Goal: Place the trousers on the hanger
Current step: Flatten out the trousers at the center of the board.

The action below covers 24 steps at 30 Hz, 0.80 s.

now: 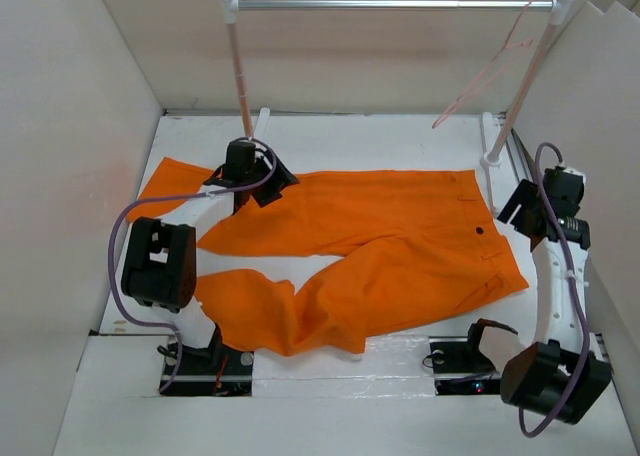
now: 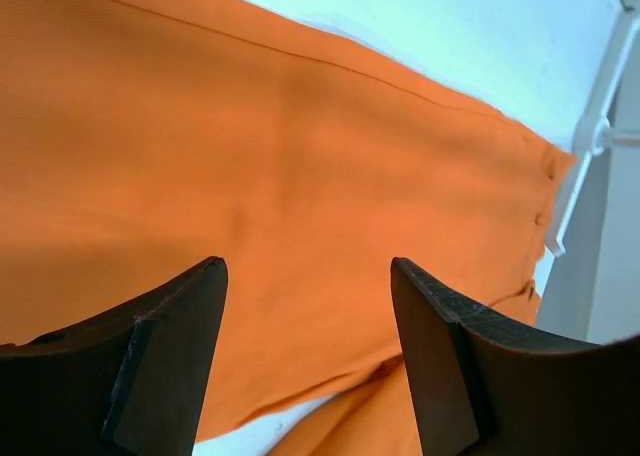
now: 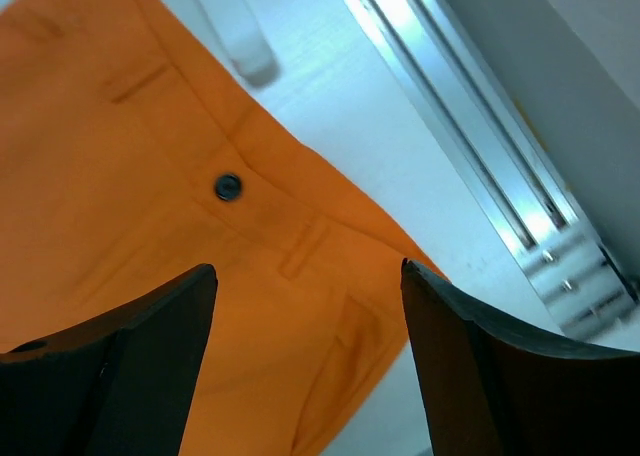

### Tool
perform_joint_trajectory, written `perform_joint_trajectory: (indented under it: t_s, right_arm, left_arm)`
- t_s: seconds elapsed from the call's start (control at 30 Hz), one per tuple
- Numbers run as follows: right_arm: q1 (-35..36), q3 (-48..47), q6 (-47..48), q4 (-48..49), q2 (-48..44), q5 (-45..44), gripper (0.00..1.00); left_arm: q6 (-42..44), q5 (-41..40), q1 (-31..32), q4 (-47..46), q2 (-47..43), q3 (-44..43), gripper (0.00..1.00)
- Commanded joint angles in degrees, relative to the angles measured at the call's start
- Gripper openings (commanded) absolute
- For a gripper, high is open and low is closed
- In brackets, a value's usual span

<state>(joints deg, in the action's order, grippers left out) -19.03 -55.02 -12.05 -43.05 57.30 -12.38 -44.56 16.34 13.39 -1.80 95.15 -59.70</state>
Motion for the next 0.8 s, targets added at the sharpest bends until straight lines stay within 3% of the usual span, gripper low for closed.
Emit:
perform_joint_trajectory:
  t_s: [0.0, 0.07, 0.1, 0.2, 0.3, 0.37, 0.43, 0.47, 0.57, 0.63, 0.67, 0.77]
  right_arm:
    - [0.39, 0.61, 4.58, 16.01, 6.13, 10.95, 0.80]
    - [1.44, 2.28, 5.72, 20.70, 10.01, 18.07, 0.80]
    - [2.75, 2.99, 6.51, 28.21, 12.03, 20.88, 0.79]
    - [5.22, 0.11, 11.34, 33.46, 21.43, 26.17, 0.67]
    - [7.42, -7.34, 17.23, 32.15, 31.62, 24.25, 0.47]
    - [7.95, -10.87, 17.68, 31.54, 38.13, 23.20, 0.57]
    - [7.95, -15.10, 16.98, 31.01, 41.39, 21.62, 0.74]
    - [7.95, -16.24, 16.37, 31.01, 44.27, 21.18, 0.77]
    - [7.95, -21.43, 15.48, 28.82, 49.55, 17.23, 0.79]
    - [7.95, -23.45, 14.96, 27.58, 51.50, 15.90, 0.80]
    - [7.43, -23.98, 14.78, 27.06, 53.69, 15.72, 0.80]
    - [7.42, -28.36, 14.60, 23.72, 57.47, 15.46, 0.80]
  left_arm:
    - [2.36, 0.89, 2.07, -0.57, -3.92, -1.64, 0.63]
    - [3.59, 0.80, 3.57, -0.05, -3.05, -3.39, 0.63]
    - [4.73, 0.54, 4.88, 1.09, -2.44, -4.19, 0.63]
    - [7.80, 1.41, 6.73, 4.24, 0.03, -7.18, 0.63]
    - [9.48, -0.77, 8.31, 4.88, -0.67, -7.36, 0.63]
    - [10.10, -1.83, 8.85, 5.32, -1.64, -7.53, 0.62]
    - [11.67, -2.36, 9.55, 5.93, -2.25, -8.06, 0.62]
    - [12.12, -2.71, 10.34, 6.72, -2.43, -8.67, 0.62]
    - [14.31, -6.22, 11.83, 8.92, -4.44, -9.20, 0.62]
    - [14.23, -13.41, 11.84, 10.94, -6.63, -9.38, 0.61]
    - [14.15, -20.83, 11.84, 12.25, -7.61, -9.64, 0.61]
    - [14.15, -26.09, 8.43, 13.66, -8.58, -11.83, 0.62]
